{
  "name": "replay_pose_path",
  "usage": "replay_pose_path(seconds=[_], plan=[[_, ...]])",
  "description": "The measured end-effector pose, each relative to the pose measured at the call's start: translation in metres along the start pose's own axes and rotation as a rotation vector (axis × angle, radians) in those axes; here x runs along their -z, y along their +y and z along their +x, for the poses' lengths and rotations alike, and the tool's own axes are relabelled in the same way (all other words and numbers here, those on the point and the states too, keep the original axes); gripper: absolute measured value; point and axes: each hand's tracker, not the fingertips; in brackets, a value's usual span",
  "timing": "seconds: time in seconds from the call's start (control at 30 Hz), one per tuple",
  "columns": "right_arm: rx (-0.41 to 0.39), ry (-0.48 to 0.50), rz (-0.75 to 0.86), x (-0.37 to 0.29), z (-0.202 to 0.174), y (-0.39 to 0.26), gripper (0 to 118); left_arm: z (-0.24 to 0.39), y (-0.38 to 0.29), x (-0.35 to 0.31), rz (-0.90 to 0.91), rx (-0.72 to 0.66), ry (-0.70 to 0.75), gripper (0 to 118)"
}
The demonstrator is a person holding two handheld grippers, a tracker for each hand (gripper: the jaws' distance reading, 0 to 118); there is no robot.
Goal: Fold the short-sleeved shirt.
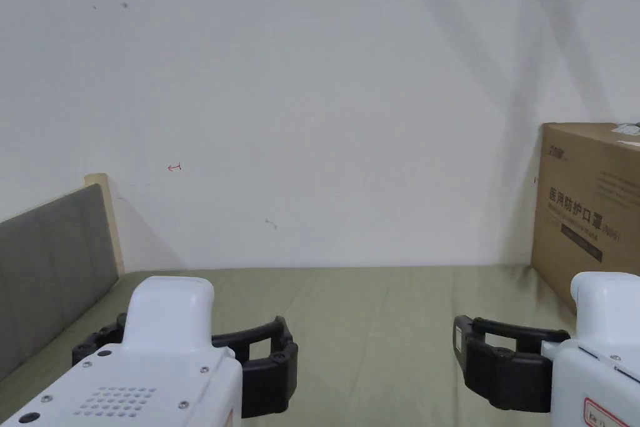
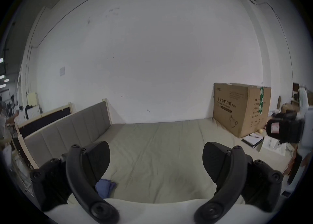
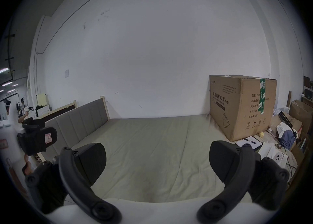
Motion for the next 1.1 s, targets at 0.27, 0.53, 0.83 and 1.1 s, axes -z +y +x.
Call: replay_pose_path(seconds=[0.27, 0.53, 0.83, 1.1], plan=[[-0.006, -0.042, -0.013, 0.007, 0.009, 0.0, 118, -0.001, 0.001, 0.005, -0.078, -0.146, -0.026, 110], [0.021, -0.052, -0.027, 0.012, 0.014, -0.001, 118, 0.011, -0.001, 0.001, 0.049, -0.005, 0.103, 110], [0.004, -0.049, -0.042, 0.017, 0.011, -0.004, 118, 0.009, 0.003, 0.008, 0.036, -0.022, 0.091, 110], [-0.014, -0.053, -0.039, 0.017, 0.007, -0.003, 118, 0.014, 0.002, 0.01, 0.048, -0.008, 0.05, 110]])
